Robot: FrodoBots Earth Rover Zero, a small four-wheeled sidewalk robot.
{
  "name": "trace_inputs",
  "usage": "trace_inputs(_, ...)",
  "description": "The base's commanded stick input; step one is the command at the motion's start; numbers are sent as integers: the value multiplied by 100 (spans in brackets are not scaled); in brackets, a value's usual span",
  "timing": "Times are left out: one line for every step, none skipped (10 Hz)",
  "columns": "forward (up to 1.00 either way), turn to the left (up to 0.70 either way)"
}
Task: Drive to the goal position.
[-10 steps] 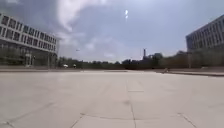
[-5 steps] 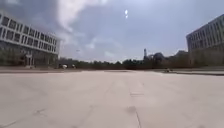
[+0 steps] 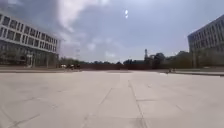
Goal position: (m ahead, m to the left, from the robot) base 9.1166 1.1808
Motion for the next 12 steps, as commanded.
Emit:
trace_inputs(70,0)
trace_inputs(70,0)
trace_inputs(70,0)
trace_inputs(70,0)
trace_inputs(70,0)
trace_inputs(70,0)
trace_inputs(70,0)
trace_inputs(70,0)
trace_inputs(70,0)
trace_inputs(70,0)
trace_inputs(70,0)
trace_inputs(70,0)
